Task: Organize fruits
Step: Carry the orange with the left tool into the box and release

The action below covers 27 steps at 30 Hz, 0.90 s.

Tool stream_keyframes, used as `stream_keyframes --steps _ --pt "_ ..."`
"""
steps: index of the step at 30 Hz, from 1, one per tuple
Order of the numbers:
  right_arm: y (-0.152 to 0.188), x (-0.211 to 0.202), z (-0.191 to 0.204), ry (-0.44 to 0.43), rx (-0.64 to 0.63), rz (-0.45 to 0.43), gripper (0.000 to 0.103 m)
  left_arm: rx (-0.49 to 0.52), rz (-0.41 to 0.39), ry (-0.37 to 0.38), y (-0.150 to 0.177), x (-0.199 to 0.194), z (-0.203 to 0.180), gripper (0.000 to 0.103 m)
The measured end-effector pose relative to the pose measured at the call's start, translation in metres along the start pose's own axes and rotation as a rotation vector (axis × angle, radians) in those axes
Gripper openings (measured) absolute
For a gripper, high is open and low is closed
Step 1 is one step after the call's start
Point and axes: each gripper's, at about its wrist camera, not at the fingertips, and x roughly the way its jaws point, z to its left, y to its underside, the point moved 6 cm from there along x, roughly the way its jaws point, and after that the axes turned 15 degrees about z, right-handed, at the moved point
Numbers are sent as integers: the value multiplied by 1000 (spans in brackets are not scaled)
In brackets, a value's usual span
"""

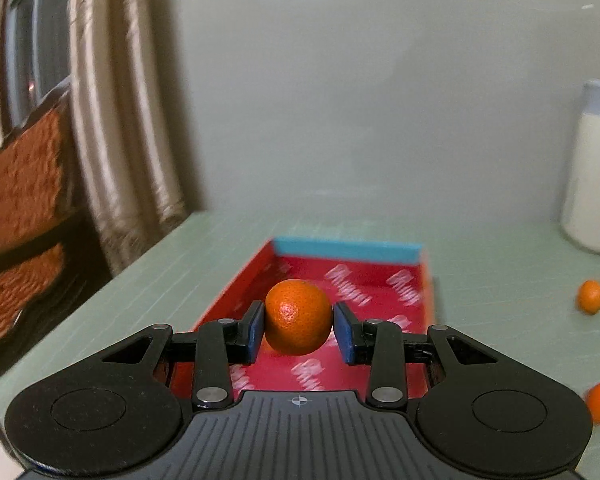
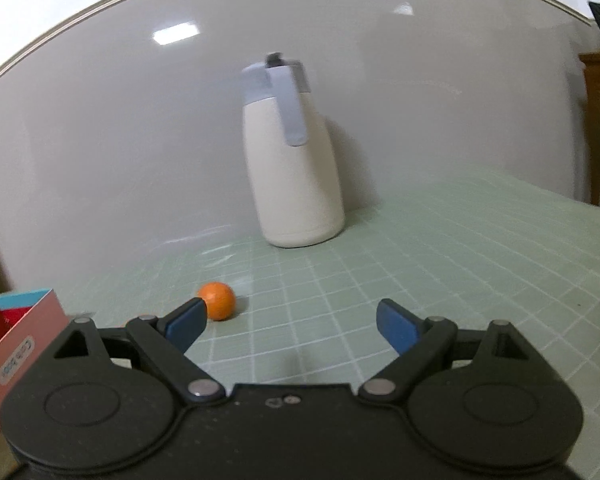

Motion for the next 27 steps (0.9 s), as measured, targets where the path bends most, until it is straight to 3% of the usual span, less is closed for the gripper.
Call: stream_keyframes --steps 11,19,23,24,25,26,27 --pt "7 5 24 -15 -70 13 92 -77 84 -80 32 30 30 38" --pt "7 9 30 -33 -80 16 92 -89 55 -129 36 27 40 39" --pt "7 8 33 -47 -84 17 92 -111 23 -93 37 16 42 58" --pt "7 8 35 -52 -85 16 92 -114 -4 -94 37 9 42 66" --pt "7 8 36 -55 -90 17 92 -118 -31 -125 38 3 42 95" --pt "7 8 37 -57 -94 19 92 -124 -67 -168 38 -5 43 103" --pt "7 9 38 -62 -99 22 92 -121 -108 -195 40 -14 44 103"
